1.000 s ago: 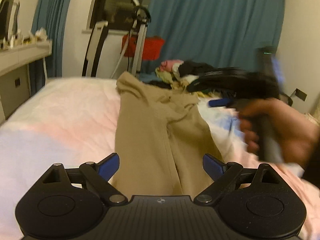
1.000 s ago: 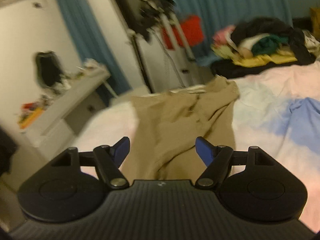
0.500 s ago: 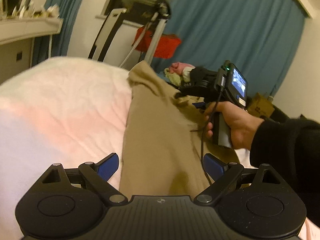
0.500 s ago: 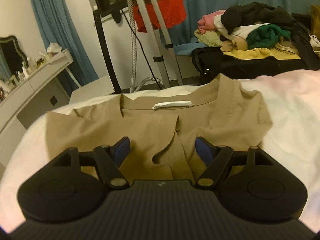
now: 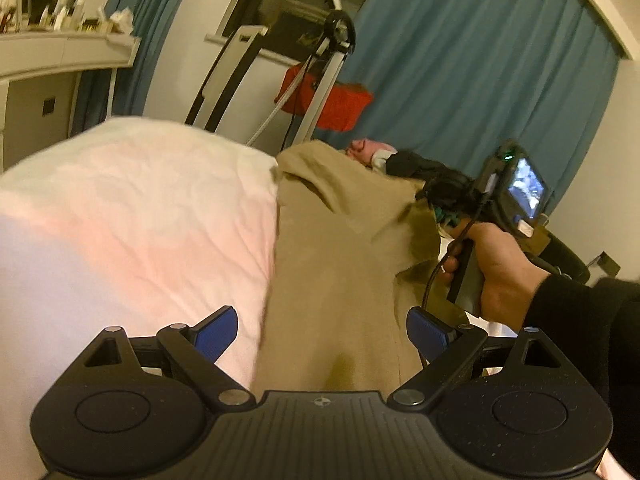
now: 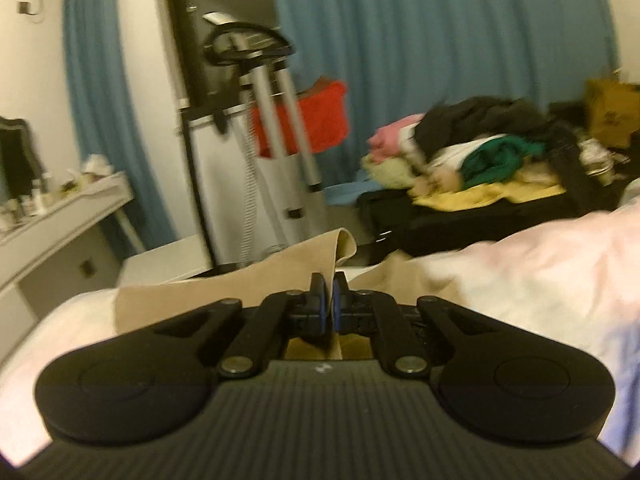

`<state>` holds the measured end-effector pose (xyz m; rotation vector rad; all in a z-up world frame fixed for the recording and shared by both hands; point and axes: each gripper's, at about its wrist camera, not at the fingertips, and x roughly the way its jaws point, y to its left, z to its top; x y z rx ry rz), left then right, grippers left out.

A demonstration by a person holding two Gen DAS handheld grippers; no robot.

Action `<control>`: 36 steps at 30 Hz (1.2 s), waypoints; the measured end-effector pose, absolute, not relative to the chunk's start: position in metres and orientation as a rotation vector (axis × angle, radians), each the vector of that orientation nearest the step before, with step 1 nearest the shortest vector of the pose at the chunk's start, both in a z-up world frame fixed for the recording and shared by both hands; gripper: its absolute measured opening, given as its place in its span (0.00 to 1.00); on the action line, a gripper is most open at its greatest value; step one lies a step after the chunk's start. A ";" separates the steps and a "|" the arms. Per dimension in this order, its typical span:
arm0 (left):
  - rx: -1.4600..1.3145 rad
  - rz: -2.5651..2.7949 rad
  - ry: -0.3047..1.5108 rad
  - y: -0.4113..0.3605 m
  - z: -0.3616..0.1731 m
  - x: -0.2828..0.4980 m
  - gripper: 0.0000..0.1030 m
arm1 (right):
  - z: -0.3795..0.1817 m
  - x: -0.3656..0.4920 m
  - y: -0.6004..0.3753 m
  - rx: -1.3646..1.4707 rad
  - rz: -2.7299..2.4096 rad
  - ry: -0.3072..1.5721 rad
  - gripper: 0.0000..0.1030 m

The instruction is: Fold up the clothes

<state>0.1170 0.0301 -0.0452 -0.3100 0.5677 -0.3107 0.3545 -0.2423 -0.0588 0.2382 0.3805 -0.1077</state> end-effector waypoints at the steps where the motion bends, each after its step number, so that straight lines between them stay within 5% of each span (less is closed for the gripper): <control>1: -0.299 -0.312 0.564 0.029 -0.045 0.116 0.90 | -0.062 0.360 -0.245 0.229 -0.134 0.412 0.07; 7: -0.265 -0.311 0.583 0.024 -0.048 0.121 0.90 | -0.067 0.358 -0.247 0.220 -0.173 0.470 0.16; 8: -0.267 -0.315 0.589 0.023 -0.047 0.122 0.90 | -0.063 0.353 -0.246 0.233 -0.157 0.477 0.26; 10: -0.276 -0.322 0.596 0.024 -0.047 0.123 0.90 | -0.053 0.335 -0.242 0.247 -0.124 0.473 0.76; 11: -0.282 -0.326 0.599 0.024 -0.046 0.122 0.90 | -0.047 0.323 -0.239 0.246 -0.110 0.458 0.83; 24: -0.251 -0.368 0.588 0.019 -0.024 0.072 0.90 | 0.006 0.037 -0.183 0.266 -0.017 0.357 0.82; 36: -0.451 -0.283 0.928 0.069 -0.037 0.027 0.90 | -0.060 -0.031 -0.230 0.610 -0.033 0.657 0.82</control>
